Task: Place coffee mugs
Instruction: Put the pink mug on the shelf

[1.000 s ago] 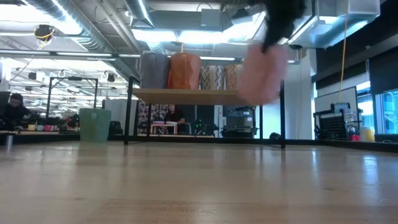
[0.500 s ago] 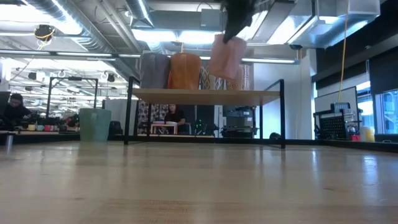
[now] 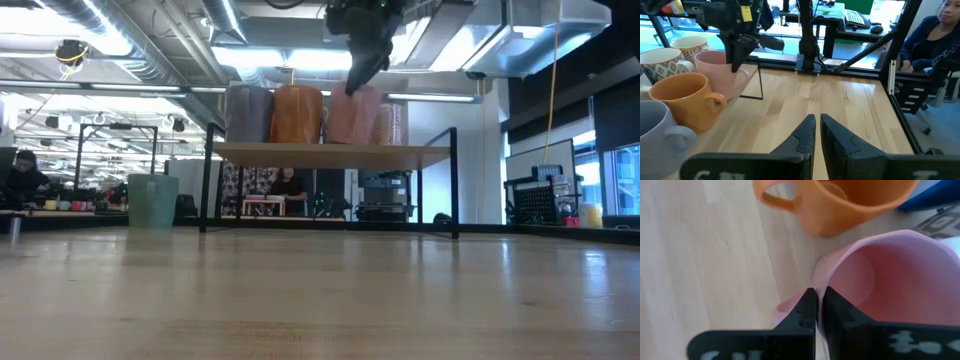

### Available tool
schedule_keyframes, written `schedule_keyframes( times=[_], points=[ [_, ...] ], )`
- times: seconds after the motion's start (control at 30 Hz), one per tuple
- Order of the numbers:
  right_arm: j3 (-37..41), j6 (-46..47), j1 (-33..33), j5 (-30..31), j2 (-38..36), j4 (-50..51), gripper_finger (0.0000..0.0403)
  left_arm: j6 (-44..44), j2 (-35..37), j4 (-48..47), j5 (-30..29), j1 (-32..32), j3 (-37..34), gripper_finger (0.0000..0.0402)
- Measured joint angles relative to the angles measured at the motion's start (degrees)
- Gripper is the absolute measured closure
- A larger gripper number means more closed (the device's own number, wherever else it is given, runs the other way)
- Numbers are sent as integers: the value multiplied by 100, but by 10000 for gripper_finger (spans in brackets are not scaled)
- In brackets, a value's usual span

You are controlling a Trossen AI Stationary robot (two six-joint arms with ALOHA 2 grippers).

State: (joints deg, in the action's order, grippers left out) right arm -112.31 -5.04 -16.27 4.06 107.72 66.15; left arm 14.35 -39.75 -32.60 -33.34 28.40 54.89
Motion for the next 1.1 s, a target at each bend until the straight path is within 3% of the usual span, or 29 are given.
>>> schedule_keyframes(
  times=[0.43,0.7,1.1],
  points=[
    [15,-17,-74,-168,26,-353,355,-2,-1,0,0,0,0,381],
    [17,39,-72,160,26,-354,311,-2,0,0,-1,2,0,381],
    [20,59,-61,390,24,-879,304,0,-1,0,-2,2,0,381]
  ],
)
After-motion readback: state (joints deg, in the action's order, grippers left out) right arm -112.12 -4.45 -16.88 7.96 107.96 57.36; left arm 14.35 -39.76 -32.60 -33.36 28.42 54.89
